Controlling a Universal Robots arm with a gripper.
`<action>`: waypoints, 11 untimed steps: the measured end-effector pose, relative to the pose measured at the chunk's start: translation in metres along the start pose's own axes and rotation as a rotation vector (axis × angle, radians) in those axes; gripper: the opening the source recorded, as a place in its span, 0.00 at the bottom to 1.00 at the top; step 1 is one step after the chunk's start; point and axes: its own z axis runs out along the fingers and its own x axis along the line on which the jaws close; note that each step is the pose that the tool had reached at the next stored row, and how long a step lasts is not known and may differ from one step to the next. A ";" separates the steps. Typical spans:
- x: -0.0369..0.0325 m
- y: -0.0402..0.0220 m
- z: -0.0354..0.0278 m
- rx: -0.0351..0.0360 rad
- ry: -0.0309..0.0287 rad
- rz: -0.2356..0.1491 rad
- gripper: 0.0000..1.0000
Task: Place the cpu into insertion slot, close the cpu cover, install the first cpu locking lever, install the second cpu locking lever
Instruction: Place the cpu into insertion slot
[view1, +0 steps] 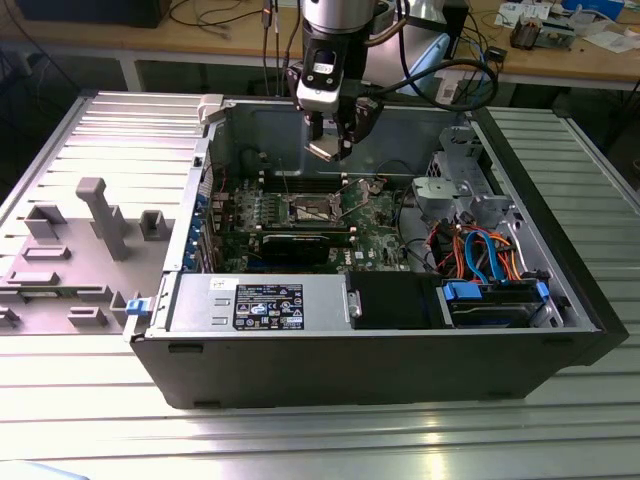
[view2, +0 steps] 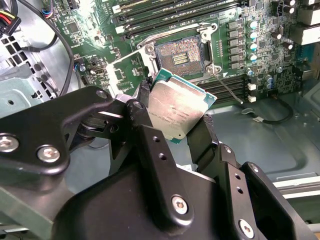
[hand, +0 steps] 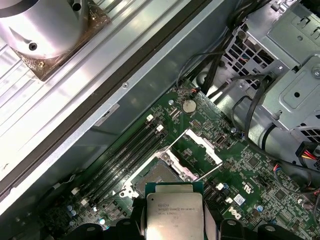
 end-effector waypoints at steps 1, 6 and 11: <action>0.0000 0.0000 0.0000 0.0000 -0.0001 0.001 0.55; 0.0000 0.0000 0.0000 -0.0001 -0.0004 0.005 0.55; 0.0000 0.0000 0.0000 0.0000 -0.0009 0.009 0.55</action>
